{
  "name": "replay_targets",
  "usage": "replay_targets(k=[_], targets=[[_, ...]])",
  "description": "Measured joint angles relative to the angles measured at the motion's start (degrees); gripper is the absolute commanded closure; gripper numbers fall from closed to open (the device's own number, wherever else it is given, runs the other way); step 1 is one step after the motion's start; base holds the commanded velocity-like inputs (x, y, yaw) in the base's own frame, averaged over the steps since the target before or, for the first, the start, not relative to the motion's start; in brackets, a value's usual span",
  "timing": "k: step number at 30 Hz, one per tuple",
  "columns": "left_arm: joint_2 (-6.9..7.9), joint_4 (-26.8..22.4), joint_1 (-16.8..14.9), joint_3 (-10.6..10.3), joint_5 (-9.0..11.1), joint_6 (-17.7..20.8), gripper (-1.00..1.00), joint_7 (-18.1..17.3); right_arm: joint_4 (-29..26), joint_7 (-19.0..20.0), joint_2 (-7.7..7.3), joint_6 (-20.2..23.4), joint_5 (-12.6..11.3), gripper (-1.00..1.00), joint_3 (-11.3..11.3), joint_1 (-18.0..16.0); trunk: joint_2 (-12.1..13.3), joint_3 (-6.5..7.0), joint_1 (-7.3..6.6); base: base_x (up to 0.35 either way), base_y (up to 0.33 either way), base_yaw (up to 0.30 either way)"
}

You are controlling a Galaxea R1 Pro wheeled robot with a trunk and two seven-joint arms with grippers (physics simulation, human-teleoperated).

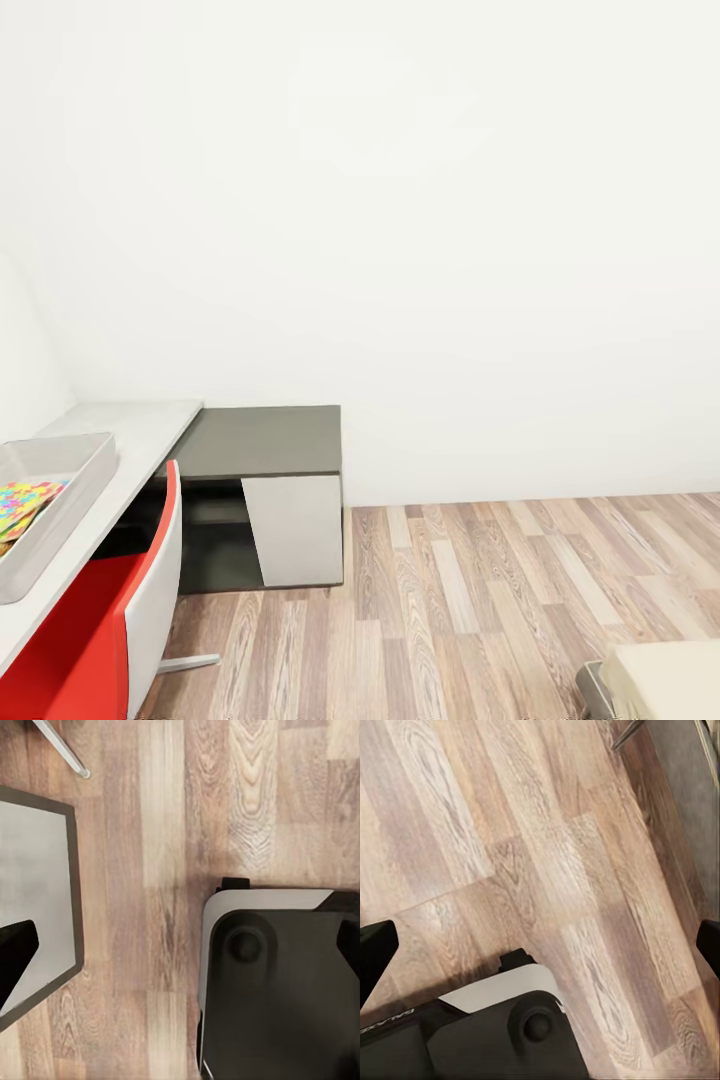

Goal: Put all the toys in the child's room - the three board games (two on the bed and one on the table), the two jigsaw puzzles on the table, and the tennis ball on the table - inside the toy box on the table in the child's room.

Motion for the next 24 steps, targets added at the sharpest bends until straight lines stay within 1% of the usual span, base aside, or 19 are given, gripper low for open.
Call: replay_targets(k=[5, 9, 13, 18, 24], targets=[[0.07, 0.1, 0.1, 0.0, 0.1, 0.1, -1.00, 0.0, 1.2, 0.9, -0.11, 0.1, 0.0, -1.00, 0.0, 0.0, 0.0, -0.46, 0.00, 0.000, 0.000, 0.000], [0.45, 0.1, 0.3, 0.0, 0.0, 0.1, -1.00, 0.0, 1.8, 1.9, -0.16, 0.1, 0.0, -1.00, 0.0, 0.0, 0.0, -0.84, 0.00, 0.000, 0.000, 0.000], [0.87, 0.1, 0.5, 0.0, 0.0, 0.1, -1.00, 0.0, 2.1, 2.6, -1.41, 0.0, -0.1, -1.00, 0.1, 0.1, 0.0, -1.22, 0.00, 0.000, 0.000, 0.000], [1.02, 0.1, 0.5, 0.0, 0.0, 0.1, -1.00, 0.0, 2.2, 3.7, -2.26, 0.0, -0.2, -1.00, 0.0, 0.1, 0.0, -1.69, 0.00, 0.000, 0.000, 0.000], [1.06, 0.1, 0.8, 0.0, 0.0, 0.0, -1.00, 0.0, 2.2, 7.1, -3.74, 0.0, -0.3, -1.00, -0.1, 0.3, 0.0, -2.26, 0.00, 0.000, 0.000, 0.000]])
